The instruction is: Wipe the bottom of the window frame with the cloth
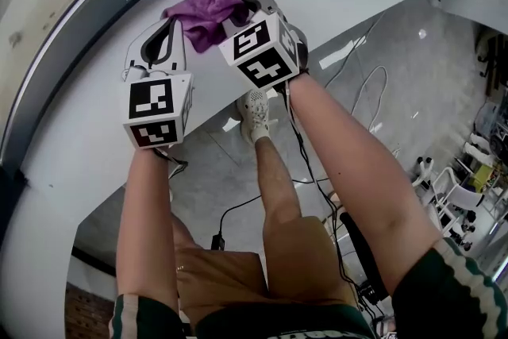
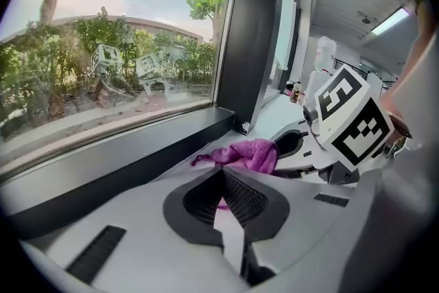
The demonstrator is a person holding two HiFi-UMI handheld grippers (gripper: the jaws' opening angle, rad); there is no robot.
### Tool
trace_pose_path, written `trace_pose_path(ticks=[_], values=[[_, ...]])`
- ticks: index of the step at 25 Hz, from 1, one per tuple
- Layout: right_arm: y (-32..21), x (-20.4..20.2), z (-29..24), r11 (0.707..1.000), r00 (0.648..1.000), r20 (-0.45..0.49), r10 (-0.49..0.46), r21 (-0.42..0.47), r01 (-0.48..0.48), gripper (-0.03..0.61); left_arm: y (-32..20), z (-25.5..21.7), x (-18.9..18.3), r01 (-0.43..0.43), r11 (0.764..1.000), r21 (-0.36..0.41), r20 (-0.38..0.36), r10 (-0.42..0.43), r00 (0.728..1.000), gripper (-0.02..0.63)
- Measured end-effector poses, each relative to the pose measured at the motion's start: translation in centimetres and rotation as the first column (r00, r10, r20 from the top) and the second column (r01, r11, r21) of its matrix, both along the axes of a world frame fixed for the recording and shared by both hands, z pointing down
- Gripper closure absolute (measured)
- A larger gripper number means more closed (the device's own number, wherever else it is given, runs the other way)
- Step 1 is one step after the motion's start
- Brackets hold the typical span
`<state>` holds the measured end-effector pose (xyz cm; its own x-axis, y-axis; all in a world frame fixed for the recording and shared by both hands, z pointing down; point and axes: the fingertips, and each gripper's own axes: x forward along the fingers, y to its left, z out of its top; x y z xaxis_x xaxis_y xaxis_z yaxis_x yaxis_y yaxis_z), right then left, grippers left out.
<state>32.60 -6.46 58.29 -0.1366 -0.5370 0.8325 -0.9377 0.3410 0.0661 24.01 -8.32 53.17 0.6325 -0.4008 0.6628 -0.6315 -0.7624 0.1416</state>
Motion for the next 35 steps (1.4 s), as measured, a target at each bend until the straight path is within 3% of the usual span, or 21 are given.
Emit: trace_pose_path(ticks=[10,18,27,35], values=[[1.0,6.8,0.2,0.99,0.99,-0.02,0.136,-0.017,-0.137,0.474,0.6,-1.0,5.5,-0.047,0.999,0.007,-0.032,0.047,0.998,0.604],[1.2,7.1,0.3,0.993,0.993,0.002,0.117,-0.014,-0.117,0.474,1.7,-0.8,8.3,-0.079,0.997,-0.006,-0.045,0.079,0.996,0.604],[2.6,6.7,0.0,0.991,0.99,0.041,0.135,-0.014,-0.134,0.474,3.2,-0.5,8.2,-0.094,0.995,-0.017,-0.032,0.093,0.995,0.604],[8.5,6.6,1.5,0.992,0.991,0.031,0.128,-0.024,-0.127,0.474,8.5,1.3,8.0,-0.114,0.993,-0.026,-0.037,0.113,0.993,0.604]])
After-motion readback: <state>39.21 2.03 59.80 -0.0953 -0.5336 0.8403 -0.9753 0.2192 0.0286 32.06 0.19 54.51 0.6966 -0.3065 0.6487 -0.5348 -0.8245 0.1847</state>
